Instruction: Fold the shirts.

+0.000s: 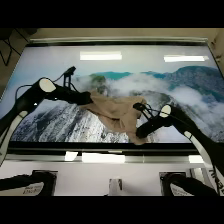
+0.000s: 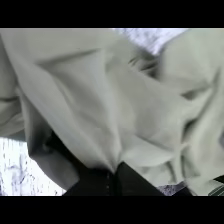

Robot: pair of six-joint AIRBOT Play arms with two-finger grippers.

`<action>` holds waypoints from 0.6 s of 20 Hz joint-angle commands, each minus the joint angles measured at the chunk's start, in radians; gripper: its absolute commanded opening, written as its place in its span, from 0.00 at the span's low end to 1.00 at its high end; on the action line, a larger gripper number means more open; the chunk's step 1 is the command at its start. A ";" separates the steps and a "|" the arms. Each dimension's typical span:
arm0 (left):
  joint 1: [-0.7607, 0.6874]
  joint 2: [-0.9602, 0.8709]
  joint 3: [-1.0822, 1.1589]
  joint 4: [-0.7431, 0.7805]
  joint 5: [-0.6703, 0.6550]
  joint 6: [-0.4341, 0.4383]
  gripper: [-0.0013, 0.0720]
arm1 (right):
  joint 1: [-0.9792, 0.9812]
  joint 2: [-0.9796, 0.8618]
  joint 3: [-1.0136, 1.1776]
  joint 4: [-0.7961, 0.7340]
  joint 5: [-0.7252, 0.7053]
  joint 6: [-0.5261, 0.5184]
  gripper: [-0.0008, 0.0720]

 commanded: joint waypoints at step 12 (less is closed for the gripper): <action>0.252 0.538 0.665 0.034 0.246 -0.029 0.06 | 0.015 0.621 0.888 -0.693 0.088 0.219 0.05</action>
